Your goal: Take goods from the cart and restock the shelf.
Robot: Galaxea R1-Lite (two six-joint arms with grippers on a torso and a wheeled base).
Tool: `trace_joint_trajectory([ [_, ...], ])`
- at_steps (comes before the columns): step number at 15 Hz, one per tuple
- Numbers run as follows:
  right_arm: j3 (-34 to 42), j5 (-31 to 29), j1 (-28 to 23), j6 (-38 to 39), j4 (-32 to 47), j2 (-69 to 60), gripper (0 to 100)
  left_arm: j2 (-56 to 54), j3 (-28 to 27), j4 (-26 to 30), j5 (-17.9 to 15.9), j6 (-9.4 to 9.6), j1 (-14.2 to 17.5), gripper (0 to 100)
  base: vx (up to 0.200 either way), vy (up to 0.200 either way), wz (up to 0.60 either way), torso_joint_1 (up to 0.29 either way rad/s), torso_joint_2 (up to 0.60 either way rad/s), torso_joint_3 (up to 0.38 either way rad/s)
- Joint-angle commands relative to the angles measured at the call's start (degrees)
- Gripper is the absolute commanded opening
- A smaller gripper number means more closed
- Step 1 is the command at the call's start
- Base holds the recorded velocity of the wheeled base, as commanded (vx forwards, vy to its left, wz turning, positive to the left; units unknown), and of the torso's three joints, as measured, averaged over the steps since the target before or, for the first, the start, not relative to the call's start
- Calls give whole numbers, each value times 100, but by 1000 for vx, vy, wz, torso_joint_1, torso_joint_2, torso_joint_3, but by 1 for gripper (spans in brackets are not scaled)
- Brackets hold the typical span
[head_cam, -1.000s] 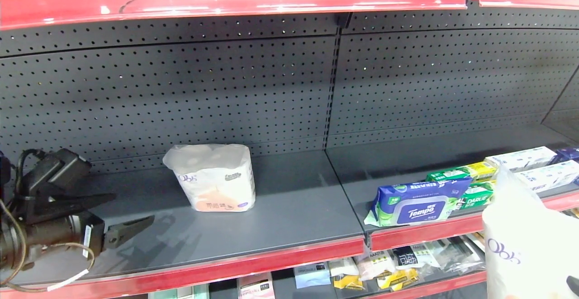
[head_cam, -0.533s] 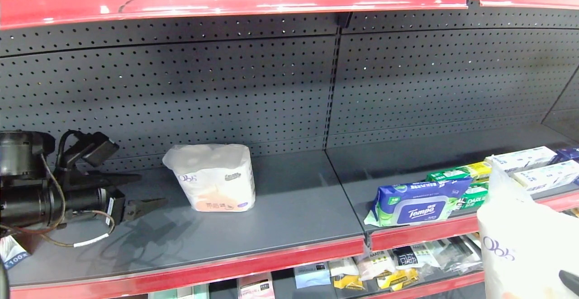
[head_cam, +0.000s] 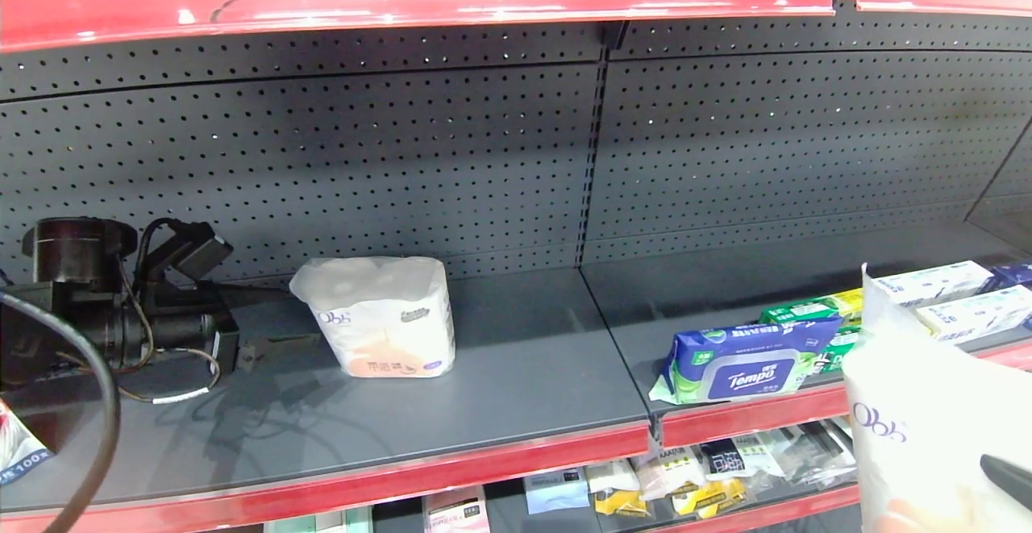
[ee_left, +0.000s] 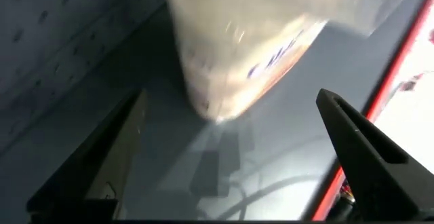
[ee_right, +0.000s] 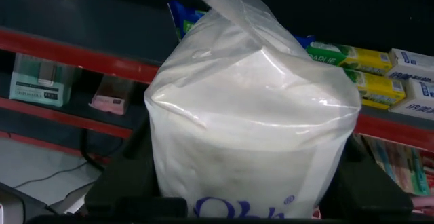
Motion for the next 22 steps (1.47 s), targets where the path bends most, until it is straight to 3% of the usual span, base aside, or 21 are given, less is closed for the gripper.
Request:
trace_joint_trajectory([
  [1, 35, 8, 3, 3, -3, 71, 0, 295, -201, -8, -195, 111, 23, 100, 0, 0, 0, 0, 0, 0],
  [5, 35, 0, -6, 3, 6, 63, 0, 497, -271, -17, -292, 199, 14, 100, 0, 0, 0, 0, 0, 0],
  [8, 53, 0, -6, 3, 23, 63, 0, 1033, -605, -8, -582, 726, 23, 100, 0, 0, 0, 0, 0, 0],
  [15, 88, -44, 3, -23, 15, 89, 0, 1570, -1238, 18, -1276, 752, -12, 100, 0, 0, 0, 0, 0, 0],
  [22, 79, -115, 3, -111, 6, 124, 0, 1903, -1563, 10, -1698, 744, -170, 100, 0, 0, 0, 0, 0, 0],
])
